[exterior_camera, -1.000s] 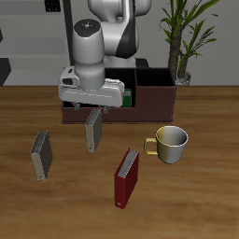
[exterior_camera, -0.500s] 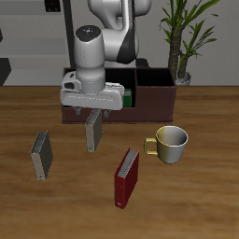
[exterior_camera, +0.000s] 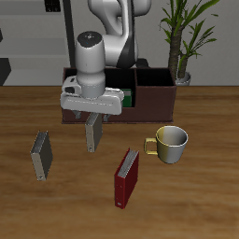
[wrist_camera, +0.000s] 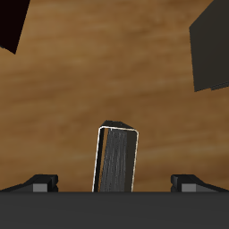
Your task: Place the green book into the back desk caddy's front compartment and place the left yellow book into the back desk caddy's right compartment and place the red book into the back desk caddy's right compartment
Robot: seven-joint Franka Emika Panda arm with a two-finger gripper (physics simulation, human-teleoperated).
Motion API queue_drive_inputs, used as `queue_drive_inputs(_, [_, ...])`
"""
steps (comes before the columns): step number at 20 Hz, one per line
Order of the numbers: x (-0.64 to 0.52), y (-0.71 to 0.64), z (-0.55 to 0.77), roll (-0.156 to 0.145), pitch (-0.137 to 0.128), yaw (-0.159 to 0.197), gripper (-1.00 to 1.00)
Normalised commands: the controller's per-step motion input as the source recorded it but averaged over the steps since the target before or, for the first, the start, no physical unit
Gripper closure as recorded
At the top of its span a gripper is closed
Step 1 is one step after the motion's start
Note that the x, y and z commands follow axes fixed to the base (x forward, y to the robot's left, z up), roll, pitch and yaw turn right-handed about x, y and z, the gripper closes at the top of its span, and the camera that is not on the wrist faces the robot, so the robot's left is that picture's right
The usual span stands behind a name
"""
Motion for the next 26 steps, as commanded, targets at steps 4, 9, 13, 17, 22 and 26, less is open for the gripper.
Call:
queue_drive_inputs(4, [0.04, 0.0, -0.19, -0.002, 0.03, -0.017, -1.0])
queue_drive_inputs(9, [0.02, 0.0, -0.12, -0.003, 0.017, -0.013, -1.0])
queue_drive_inputs(13, [0.07, -0.01, -0.15, 0.003, 0.038, -0.021, -1.0])
queue_drive_inputs(17, [0.05, -0.04, -0.15, -0.004, 0.035, -0.008, 1.0])
queue_drive_inputs(22, [0.02, -0.04, -0.02, -0.005, 0.009, -0.009, 1.0])
queue_drive_inputs(26, [-0.01, 0.03, 0.05, 0.017, 0.001, -0.004, 1.0])
